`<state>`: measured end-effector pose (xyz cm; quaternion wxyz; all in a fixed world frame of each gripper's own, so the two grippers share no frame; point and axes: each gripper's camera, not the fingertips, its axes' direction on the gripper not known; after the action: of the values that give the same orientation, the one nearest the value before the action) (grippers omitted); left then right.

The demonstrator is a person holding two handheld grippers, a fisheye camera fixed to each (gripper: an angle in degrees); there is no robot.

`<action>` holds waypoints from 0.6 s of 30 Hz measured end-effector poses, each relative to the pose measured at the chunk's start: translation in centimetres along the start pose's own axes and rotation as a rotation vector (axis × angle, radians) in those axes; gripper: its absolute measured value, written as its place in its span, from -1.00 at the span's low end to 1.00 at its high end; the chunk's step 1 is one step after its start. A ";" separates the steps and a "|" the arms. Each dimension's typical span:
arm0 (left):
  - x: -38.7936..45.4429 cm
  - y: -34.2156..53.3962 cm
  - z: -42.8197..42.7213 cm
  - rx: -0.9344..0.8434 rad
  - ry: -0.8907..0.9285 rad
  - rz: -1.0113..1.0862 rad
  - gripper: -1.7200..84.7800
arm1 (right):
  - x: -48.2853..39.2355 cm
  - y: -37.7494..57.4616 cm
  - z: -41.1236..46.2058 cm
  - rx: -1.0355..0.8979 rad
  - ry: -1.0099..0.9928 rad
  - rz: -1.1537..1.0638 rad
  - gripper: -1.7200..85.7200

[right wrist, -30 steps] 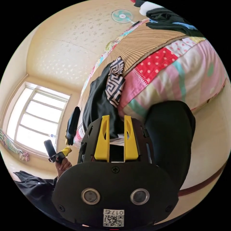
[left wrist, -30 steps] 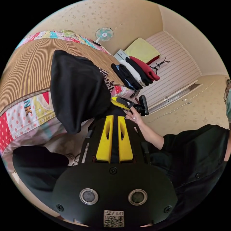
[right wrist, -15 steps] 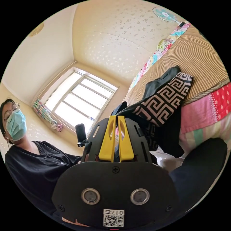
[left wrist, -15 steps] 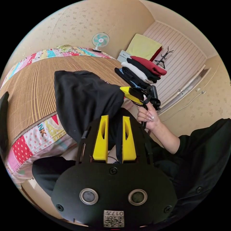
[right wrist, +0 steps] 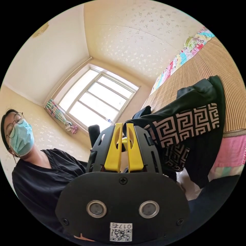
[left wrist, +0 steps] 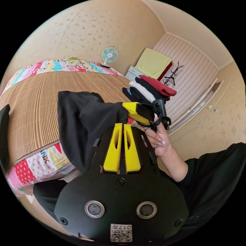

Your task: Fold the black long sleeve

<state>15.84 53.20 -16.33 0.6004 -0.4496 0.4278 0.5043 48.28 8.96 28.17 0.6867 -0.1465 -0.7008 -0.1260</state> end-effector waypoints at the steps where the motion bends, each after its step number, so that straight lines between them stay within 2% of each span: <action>1: -0.9 0.2 -0.3 0.016 0.073 -0.013 -0.98 | 0.2 0.4 -1.3 0.039 0.000 0.006 -0.85; 4: -3.2 0.7 -1.2 0.059 0.200 -0.059 -0.98 | 1.3 1.6 -4.2 0.111 0.022 0.054 -0.81; 11: -6.1 0.4 -1.4 0.099 0.306 -0.151 -0.98 | 3.3 5.2 -6.3 0.121 0.009 0.118 -0.78; 18: -5.9 -0.6 0.0 0.086 0.315 -0.171 -0.98 | 4.7 6.8 -4.4 0.055 -0.114 0.153 -0.78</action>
<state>15.73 51.79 -10.55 0.5854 -0.5314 0.4981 0.3561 54.92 13.75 32.76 0.6570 -0.1877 -0.7287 -0.0453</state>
